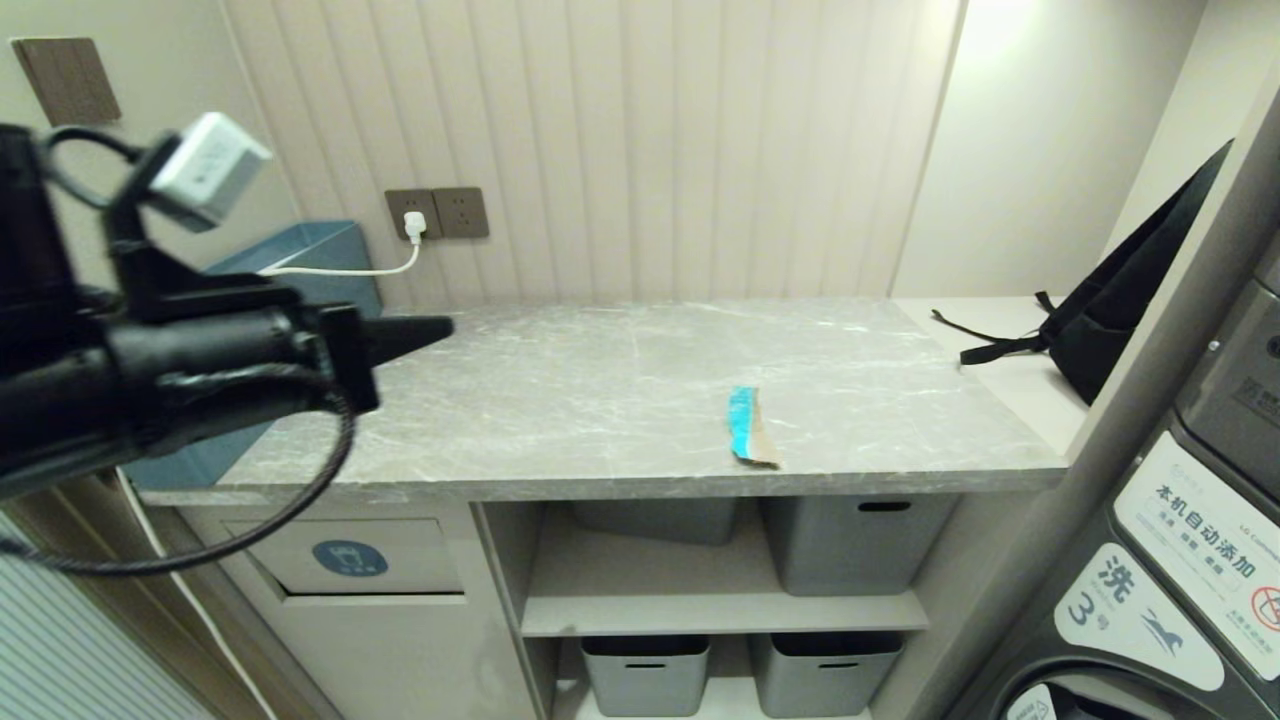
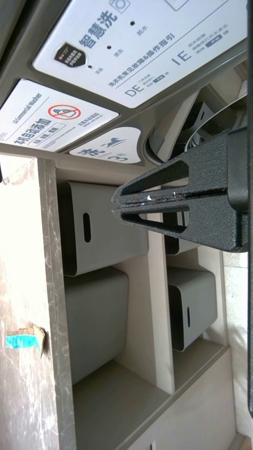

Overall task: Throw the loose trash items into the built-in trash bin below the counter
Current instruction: Pick up the garbage

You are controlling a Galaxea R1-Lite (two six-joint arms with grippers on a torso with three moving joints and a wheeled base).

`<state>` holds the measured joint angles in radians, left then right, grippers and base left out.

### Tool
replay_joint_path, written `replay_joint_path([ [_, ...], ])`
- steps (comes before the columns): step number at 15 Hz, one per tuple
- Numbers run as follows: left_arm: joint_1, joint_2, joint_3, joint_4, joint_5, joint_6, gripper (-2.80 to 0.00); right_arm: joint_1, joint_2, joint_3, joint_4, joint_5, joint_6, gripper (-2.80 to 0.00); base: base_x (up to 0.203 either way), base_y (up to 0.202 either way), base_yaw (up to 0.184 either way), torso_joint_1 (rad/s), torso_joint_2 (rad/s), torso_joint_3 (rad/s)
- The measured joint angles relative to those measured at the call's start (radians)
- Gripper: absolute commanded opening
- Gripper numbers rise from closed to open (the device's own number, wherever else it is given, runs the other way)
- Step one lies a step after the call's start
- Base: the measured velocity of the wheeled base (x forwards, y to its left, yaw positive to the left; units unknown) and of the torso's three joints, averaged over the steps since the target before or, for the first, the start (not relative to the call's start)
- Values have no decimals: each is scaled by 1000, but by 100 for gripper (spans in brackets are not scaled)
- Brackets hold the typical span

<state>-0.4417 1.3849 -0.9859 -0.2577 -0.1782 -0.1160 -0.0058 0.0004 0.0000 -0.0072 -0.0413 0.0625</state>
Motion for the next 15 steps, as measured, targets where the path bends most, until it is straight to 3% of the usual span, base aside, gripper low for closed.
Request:
replay_joint_path([
  [5, -143, 422, -347, -9, 48, -32, -280, 0, 0, 0, 0, 0, 0, -280, 0, 0, 0, 0, 0, 0],
  [11, -184, 811, -787, 68, 87, -5, -280, 0, 0, 0, 0, 0, 0, -280, 0, 0, 0, 0, 0, 0],
  [12, -190, 867, -856, 77, 100, 5, -201, 0, 0, 0, 0, 0, 0, -280, 0, 0, 0, 0, 0, 0],
  [13, -197, 914, -897, 79, 110, 21, 0, 0, 0, 0, 0, 0, 0, -280, 0, 0, 0, 0, 0, 0],
  [15, -207, 999, -936, 31, 119, 63, 0, 0, 0, 0, 0, 0, 0, -280, 0, 0, 0, 0, 0, 0],
])
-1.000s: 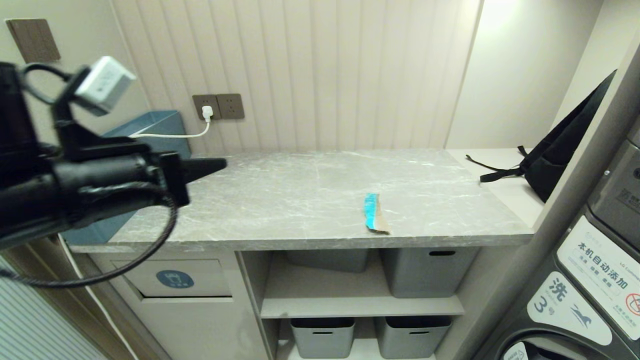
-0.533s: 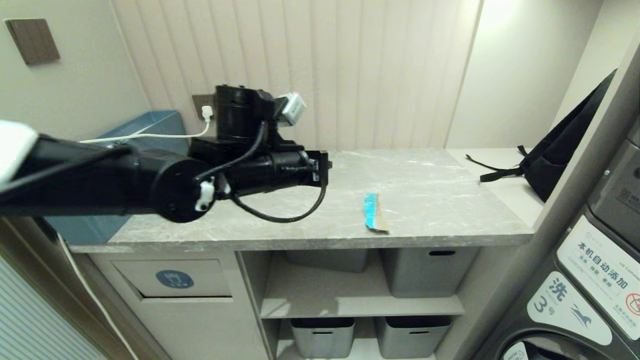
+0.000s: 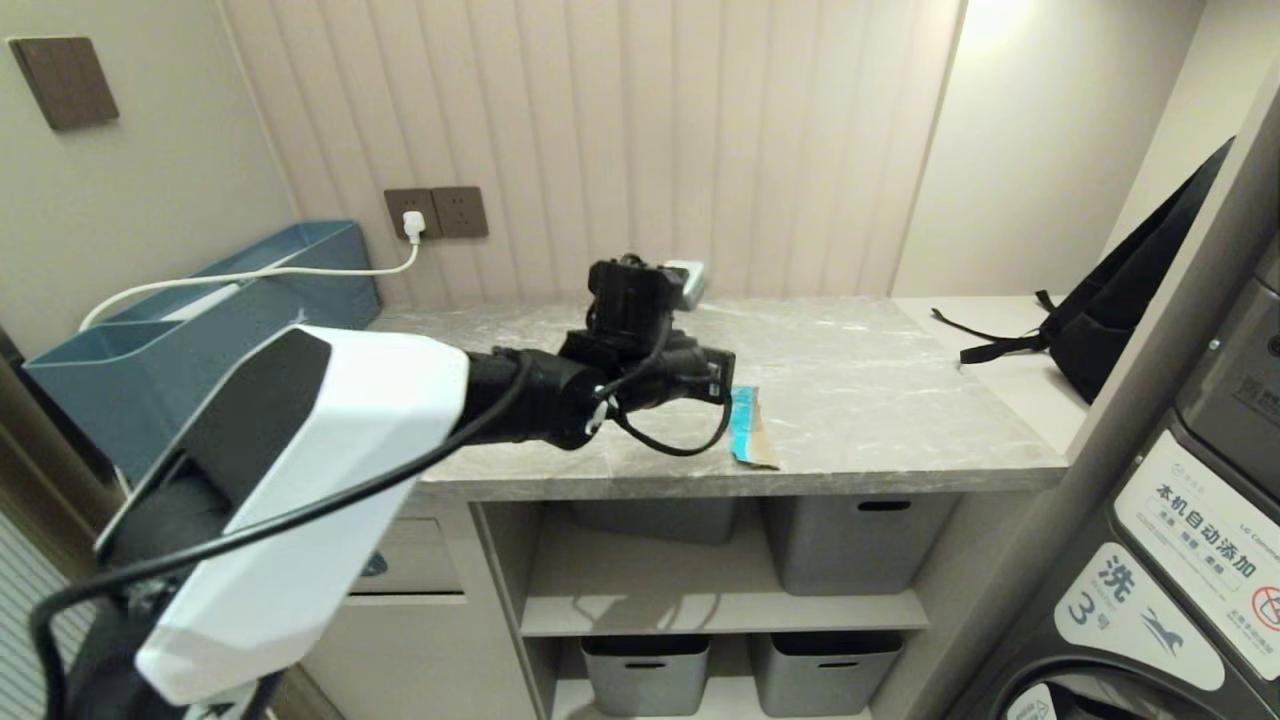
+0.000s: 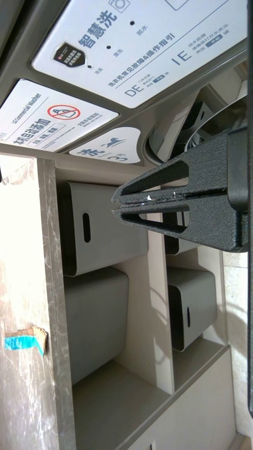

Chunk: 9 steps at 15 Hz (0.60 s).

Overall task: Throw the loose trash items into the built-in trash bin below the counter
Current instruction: Pick up the garbage

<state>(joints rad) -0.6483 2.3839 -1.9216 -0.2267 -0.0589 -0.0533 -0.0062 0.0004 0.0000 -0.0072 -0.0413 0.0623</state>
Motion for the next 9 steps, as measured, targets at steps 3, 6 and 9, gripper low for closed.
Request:
replay_joint_path([
  [3, -13, 96, -12, -187, 3, 42, 0, 0, 0, 0, 0, 0, 0, -280, 0, 0, 0, 0, 0, 0],
  [6, -27, 180, -15, -399, -5, 123, 0, 0, 0, 0, 0, 0, 0, -280, 0, 0, 0, 0, 0, 0],
  [9, -44, 237, -15, -485, -15, 150, 0, 0, 0, 0, 0, 0, 0, -280, 0, 0, 0, 0, 0, 0],
])
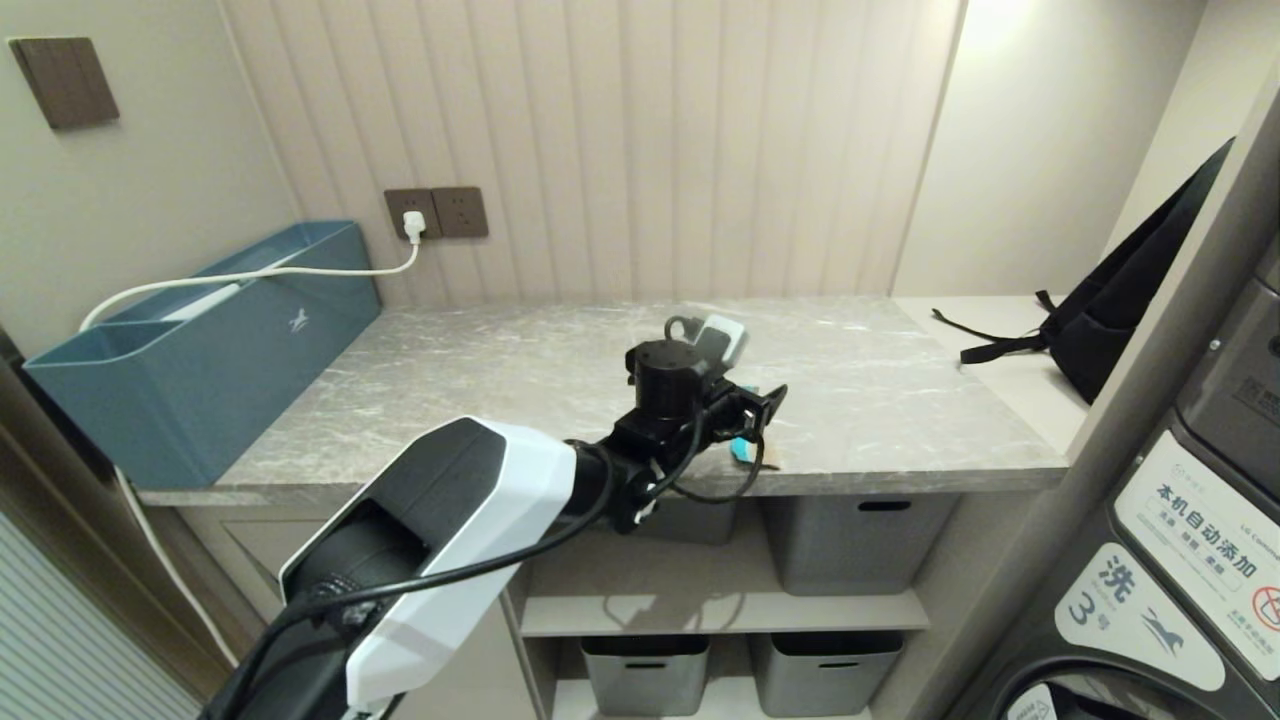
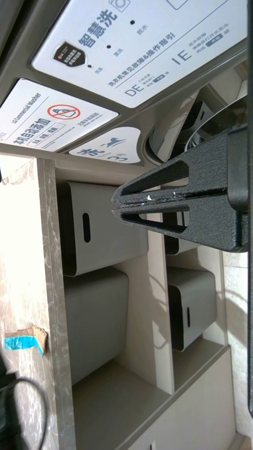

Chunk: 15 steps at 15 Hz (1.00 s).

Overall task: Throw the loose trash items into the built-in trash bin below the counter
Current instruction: Pick up the garbage

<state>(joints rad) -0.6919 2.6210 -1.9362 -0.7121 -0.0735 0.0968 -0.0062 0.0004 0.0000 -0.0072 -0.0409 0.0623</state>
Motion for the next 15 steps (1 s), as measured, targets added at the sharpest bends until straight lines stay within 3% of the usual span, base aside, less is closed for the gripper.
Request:
replay_joint_path([
  [15, 2, 83, -3, 17, -16, 28, 0, 1, 0, 0, 0, 0, -1, -280, 0, 0, 0, 0, 0, 0],
])
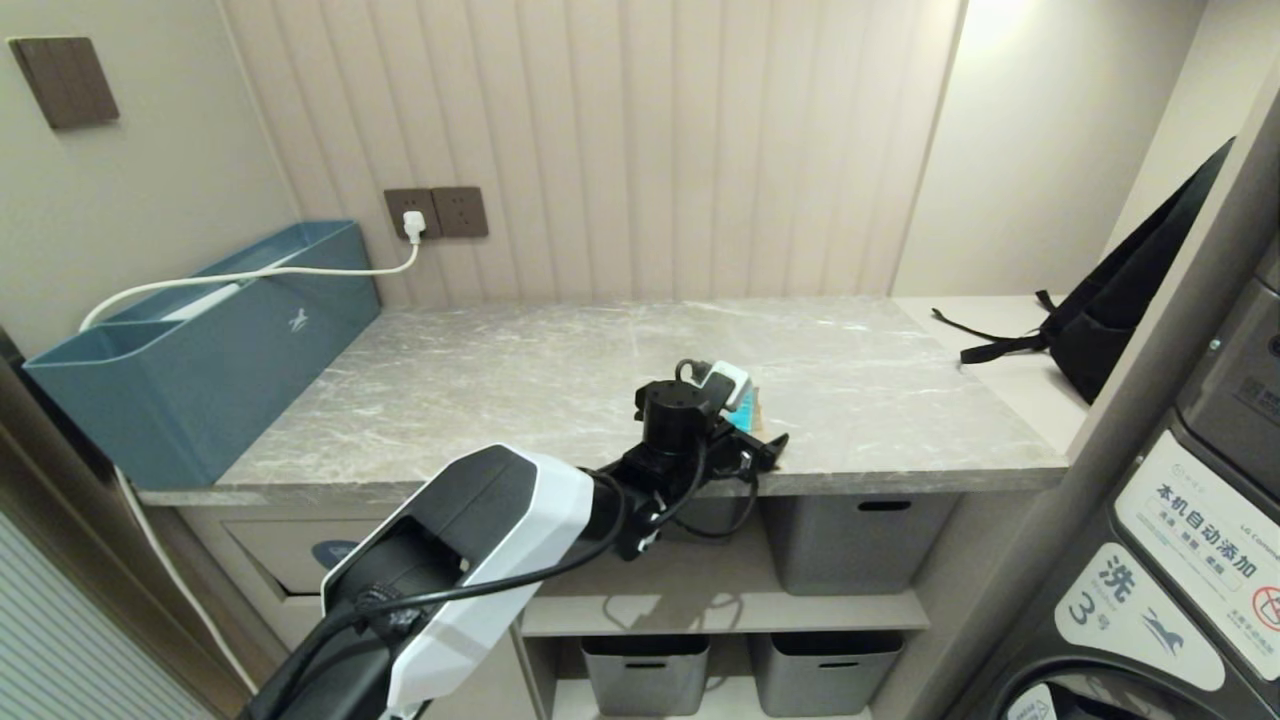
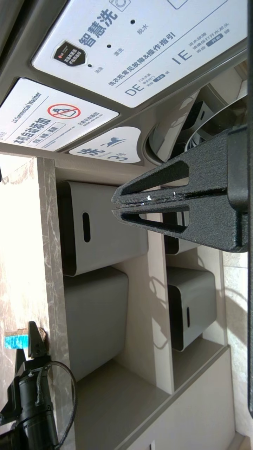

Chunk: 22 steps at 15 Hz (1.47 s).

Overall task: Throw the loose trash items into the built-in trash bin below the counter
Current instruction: Pick up the garbage

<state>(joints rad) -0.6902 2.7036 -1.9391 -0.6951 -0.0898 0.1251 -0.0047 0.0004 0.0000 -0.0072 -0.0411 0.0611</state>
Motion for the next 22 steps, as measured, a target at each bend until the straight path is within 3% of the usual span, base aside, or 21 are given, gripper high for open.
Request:
replay_joint_path([
  [12, 1, 6, 0, 6, 2, 5, 0, 0, 0, 0, 0, 0, 0, -280, 0, 0, 0, 0, 0, 0],
  [13, 1, 6, 0, 6, 2, 4, -280, 0, 0, 0, 0, 0, 0, -280, 0, 0, 0, 0, 0, 0],
  [22, 0, -13, 0, 26, 4, 4, -280, 0, 0, 0, 0, 0, 0, -280, 0, 0, 0, 0, 0, 0],
])
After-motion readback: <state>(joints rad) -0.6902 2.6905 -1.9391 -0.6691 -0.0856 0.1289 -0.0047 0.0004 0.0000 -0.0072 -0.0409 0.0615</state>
